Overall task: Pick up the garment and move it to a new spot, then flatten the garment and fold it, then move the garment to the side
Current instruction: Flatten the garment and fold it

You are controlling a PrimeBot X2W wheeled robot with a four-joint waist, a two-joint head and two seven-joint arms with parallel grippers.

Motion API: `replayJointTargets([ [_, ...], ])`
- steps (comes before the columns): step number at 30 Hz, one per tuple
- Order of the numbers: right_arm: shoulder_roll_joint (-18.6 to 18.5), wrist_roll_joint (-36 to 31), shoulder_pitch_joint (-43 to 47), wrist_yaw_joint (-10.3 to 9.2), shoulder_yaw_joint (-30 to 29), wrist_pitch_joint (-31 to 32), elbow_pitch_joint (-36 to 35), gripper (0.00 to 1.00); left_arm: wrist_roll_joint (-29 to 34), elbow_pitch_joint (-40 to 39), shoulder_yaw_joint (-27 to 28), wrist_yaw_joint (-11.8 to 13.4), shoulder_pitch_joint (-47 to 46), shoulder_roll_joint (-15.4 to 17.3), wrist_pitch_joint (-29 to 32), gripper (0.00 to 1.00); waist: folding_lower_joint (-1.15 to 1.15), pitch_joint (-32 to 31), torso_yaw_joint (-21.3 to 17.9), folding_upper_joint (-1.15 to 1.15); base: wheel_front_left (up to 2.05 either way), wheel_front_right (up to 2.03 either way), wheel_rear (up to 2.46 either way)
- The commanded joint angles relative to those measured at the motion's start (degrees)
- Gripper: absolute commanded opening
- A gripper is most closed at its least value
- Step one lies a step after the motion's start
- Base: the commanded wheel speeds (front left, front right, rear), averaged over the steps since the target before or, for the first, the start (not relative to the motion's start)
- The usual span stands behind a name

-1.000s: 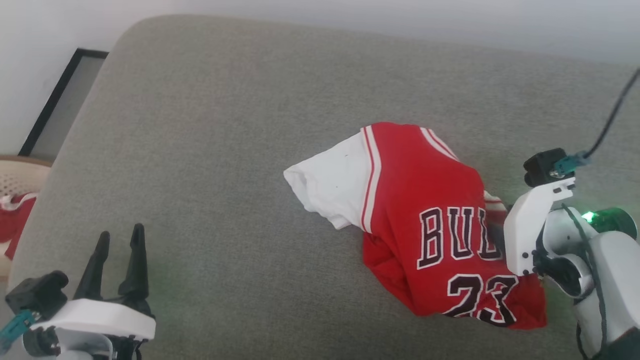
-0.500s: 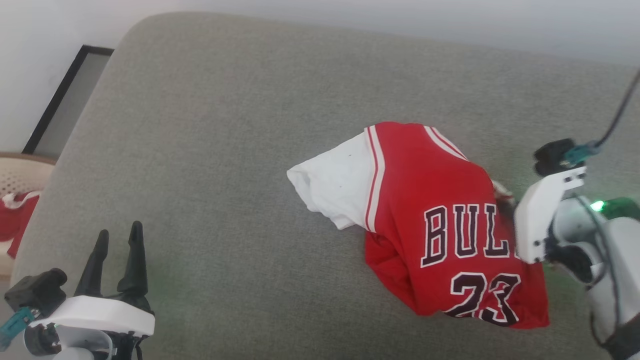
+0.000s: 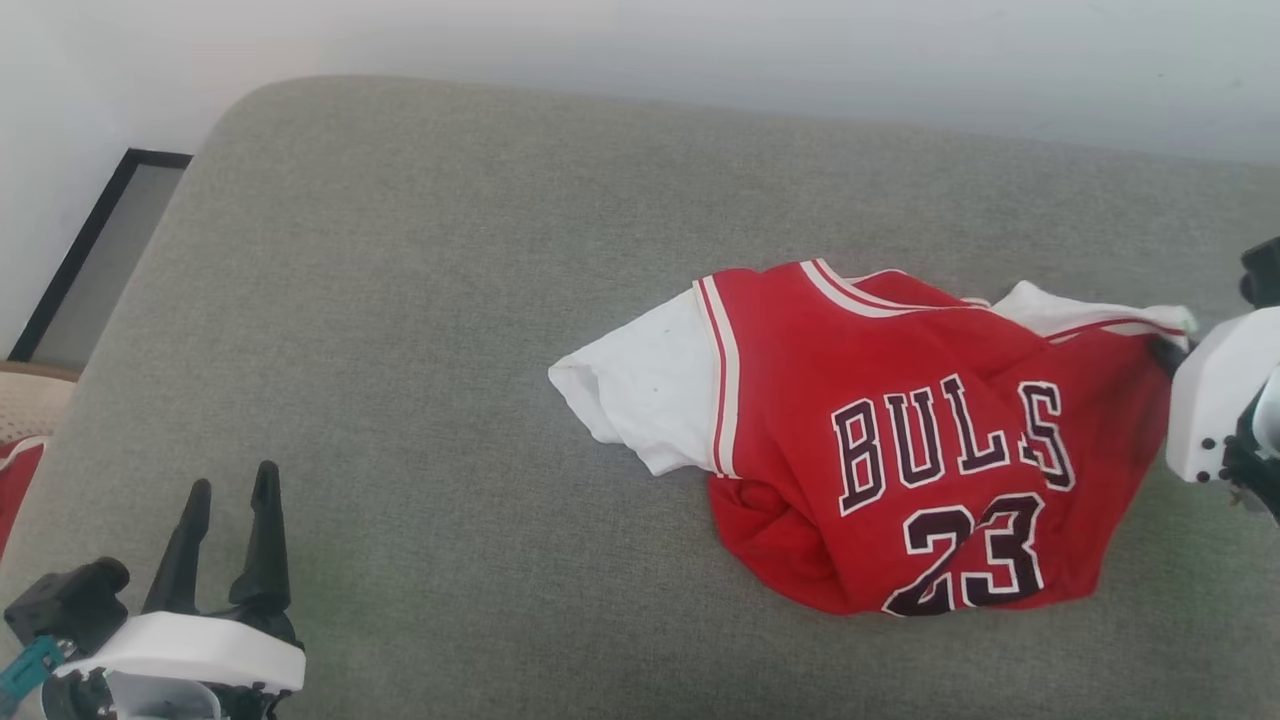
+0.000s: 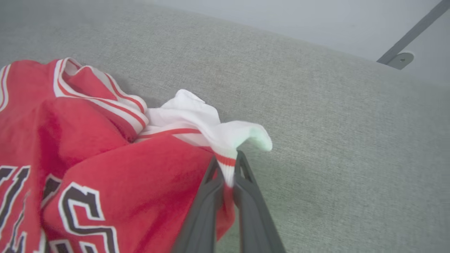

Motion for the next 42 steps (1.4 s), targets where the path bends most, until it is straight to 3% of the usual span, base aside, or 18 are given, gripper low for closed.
replayJointTargets([
  [1,0.2,-1.1,0.6,-0.02,-1.0,-1.1,0.1,0.0,0.3,-0.1,0.3,-0.3,0.4,0.1,-0.3,1.0,0.0,-0.3,-0.2,0.0,0.0,0.0,0.0],
  [16,3.3,-0.6,6.6,-0.01,3.2,2.5,-11.1,0.0,0.9,-0.5,1.1,-0.3,1.7,0.2,-0.3,1.0,0.0,-2.0,-1.2,0.0,0.0,0.0,0.0],
  [25,3.5,-2.1,14.5,-0.01,-5.8,4.3,-14.4,0.0,1.0,-1.0,1.8,-0.3,2.4,0.3,-0.3,1.0,0.0,-1.5,-2.2,0.0,0.0,0.0,0.0],
  [31,4.5,-3.0,17.6,-0.01,-11.2,4.2,-11.4,0.0,1.4,-0.9,1.7,-0.3,1.7,0.2,-0.3,1.0,0.0,-1.1,-2.8,0.0,0.0,0.0,0.0],
  [37,6.3,-2.0,17.2,-0.01,-12.0,3.0,-7.3,0.0,1.6,-0.7,1.9,-0.3,1.5,0.4,-0.3,1.0,0.0,-0.8,-3.3,0.0,0.0,0.0,0.0],
  [38,6.3,-2.1,16.6,-0.01,-11.8,2.6,-6.6,0.12,1.6,-0.8,2.0,-0.3,1.5,0.4,-0.3,1.0,0.0,-0.7,-3.4,0.0,0.0,0.0,0.0],
  [39,6.2,-2.1,16.2,-0.01,-11.4,2.5,-5.9,0.43,1.6,-0.8,2.0,-0.3,1.5,0.4,-0.3,1.0,0.0,-0.7,-3.5,0.0,0.0,0.0,0.0],
  [40,6.5,-1.6,15.9,-0.01,-11.2,2.7,-5.1,0.62,1.9,-0.8,1.9,-0.3,1.5,0.6,-0.3,1.0,0.0,-0.7,-3.7,0.0,0.0,0.0,0.0],
  [41,6.4,-1.7,15.6,-0.01,-10.8,2.5,-4.5,1.0,2.1,-0.8,1.8,-0.4,1.6,0.7,-0.3,1.0,0.0,-0.8,-3.9,0.0,0.0,0.0,0.0],
  [42,6.4,-1.7,15.2,-0.01,-10.7,2.2,-4.2,1.0,2.1,-0.7,1.9,-0.3,1.8,0.7,-0.3,1.0,0.0,-0.9,-4.2,0.0,0.0,0.0,0.0],
])
